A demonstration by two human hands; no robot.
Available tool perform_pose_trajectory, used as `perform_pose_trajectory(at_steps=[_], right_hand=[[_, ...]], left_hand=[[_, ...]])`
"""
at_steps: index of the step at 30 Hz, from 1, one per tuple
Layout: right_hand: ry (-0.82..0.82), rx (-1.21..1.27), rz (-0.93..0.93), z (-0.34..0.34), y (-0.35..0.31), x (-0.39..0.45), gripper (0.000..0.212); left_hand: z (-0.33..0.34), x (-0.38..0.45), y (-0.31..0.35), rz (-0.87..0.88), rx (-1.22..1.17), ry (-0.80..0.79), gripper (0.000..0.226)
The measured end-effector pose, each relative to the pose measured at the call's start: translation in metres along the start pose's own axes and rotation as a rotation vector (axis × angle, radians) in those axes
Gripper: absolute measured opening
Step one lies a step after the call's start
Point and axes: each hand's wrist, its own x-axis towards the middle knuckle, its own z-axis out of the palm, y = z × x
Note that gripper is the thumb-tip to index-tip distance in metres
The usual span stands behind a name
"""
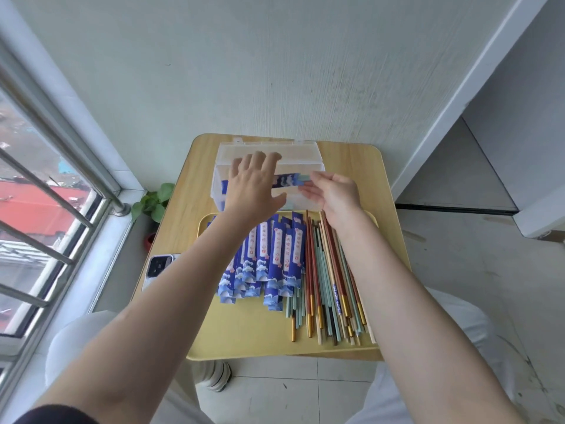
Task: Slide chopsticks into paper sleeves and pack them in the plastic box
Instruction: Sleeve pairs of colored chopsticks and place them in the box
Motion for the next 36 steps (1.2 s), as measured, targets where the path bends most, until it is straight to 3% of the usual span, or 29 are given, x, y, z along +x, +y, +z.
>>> perform_pose_trajectory(at_steps=[3, 6, 10, 14, 18, 22, 25, 27, 29, 31, 34, 36], right_hand=[[0.161, -0.02, -0.06, 0.003, -0.004, 0.027, 0.003], [0.236, -0.189, -0.109, 0.011, -0.001, 0.05, 0.005], [0.185, -0.444, -0.118, 0.038, 0.016, 0.07, 0.013], [0.099, -0.867, -0.112, 0.062, 0.034, 0.09, 0.018], [0.118, -1.305, -0.158, 0.062, 0.033, 0.097, 0.016], [0.048, -1.521, -0.165, 0.06, 0.032, 0.095, 0.017], [0.02, -1.608, -0.231, 0.057, 0.025, 0.085, 0.014], [0.057, -1.56, -0.401, 0.051, 0.021, 0.074, 0.021], [0.103, -1.433, -0.566, 0.044, 0.021, 0.056, 0.022], [0.103, -1.335, -0.543, 0.037, 0.026, 0.038, 0.018], [-0.008, -1.477, -0.26, 0.02, 0.038, 0.014, 0.025], [-0.099, -1.601, -0.066, 0.009, 0.049, 0.002, 0.025]], left_hand=[[0.01, 0.006, -0.016, -0.07, -0.031, 0.036, 0.066], [0.025, 0.001, -0.032, -0.189, -0.09, -0.08, 0.054], [0.049, -0.006, -0.046, -0.26, -0.17, -0.227, 0.052], [0.059, -0.008, -0.048, -0.234, -0.169, -0.165, 0.049], [0.063, -0.008, -0.05, -0.227, -0.149, -0.151, 0.049], [0.062, -0.008, -0.05, -0.226, -0.163, -0.154, 0.047], [0.057, -0.008, -0.051, -0.235, -0.175, -0.187, 0.051], [0.054, -0.012, -0.049, -0.214, -0.175, -0.154, 0.052], [0.051, -0.019, -0.039, -0.176, -0.165, -0.001, 0.041], [0.044, -0.026, -0.027, -0.205, -0.182, 0.07, 0.023], [0.038, -0.036, -0.007, -0.337, -0.178, -0.261, 0.019], [0.041, -0.044, 0.002, -0.312, -0.108, -0.445, 0.023]])
